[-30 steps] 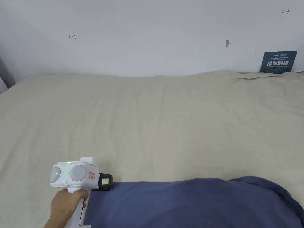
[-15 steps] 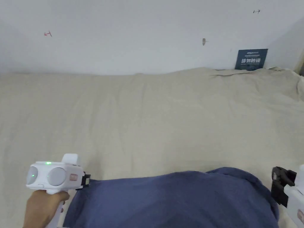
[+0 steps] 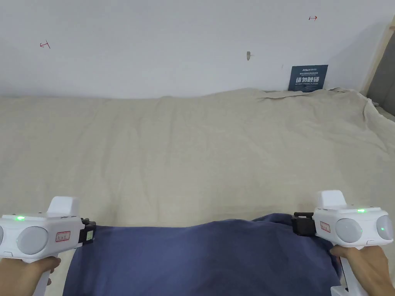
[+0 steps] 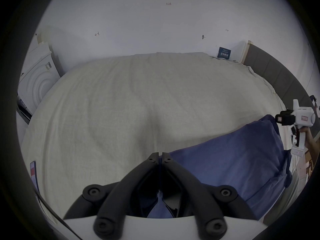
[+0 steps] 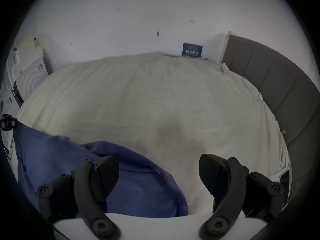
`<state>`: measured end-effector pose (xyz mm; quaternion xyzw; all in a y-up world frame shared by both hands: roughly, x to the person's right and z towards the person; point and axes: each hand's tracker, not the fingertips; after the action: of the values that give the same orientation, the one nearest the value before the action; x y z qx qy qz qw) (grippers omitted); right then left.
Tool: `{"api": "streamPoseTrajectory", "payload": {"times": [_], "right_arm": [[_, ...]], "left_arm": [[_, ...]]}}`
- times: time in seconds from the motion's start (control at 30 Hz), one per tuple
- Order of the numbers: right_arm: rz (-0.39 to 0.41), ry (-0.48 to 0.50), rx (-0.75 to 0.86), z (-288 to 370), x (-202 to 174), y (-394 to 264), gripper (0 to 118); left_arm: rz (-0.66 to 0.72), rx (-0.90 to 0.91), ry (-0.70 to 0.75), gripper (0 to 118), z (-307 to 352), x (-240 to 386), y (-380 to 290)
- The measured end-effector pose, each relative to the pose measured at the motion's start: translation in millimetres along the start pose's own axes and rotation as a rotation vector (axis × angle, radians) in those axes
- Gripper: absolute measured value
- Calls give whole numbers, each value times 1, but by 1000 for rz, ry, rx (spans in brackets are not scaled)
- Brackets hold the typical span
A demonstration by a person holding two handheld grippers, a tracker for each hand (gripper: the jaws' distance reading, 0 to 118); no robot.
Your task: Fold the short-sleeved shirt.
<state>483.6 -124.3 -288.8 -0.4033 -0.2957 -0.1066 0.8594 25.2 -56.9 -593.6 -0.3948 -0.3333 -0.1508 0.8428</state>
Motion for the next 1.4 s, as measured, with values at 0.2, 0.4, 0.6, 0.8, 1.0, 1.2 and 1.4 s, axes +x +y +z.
{"api": "streamPoseTrajectory", "payload": {"times": [0.2,0.4,0.6,0.8,1.0,1.2,1.4], "right_arm": [[-71,28,-67,-29,5,1,61],[-83,39,-52,-17,0,-4,1],[-79,74,70,40,2,-1,0],[-48,122,182,130,-4,-7,0],[-56,172,253,203,8,-32,0],[-79,200,294,252,23,-68,0],[-102,219,278,269,34,-115,0]], "left_arm": [[13,-8,4,0,1,-2,-2],[12,-10,8,0,4,-3,-6],[47,11,13,0,14,-8,-12],[89,41,14,0,42,-8,-22],[110,60,32,0,77,-14,-42],[131,68,44,0,111,-20,-76],[153,43,35,0,130,-22,-118]]}}
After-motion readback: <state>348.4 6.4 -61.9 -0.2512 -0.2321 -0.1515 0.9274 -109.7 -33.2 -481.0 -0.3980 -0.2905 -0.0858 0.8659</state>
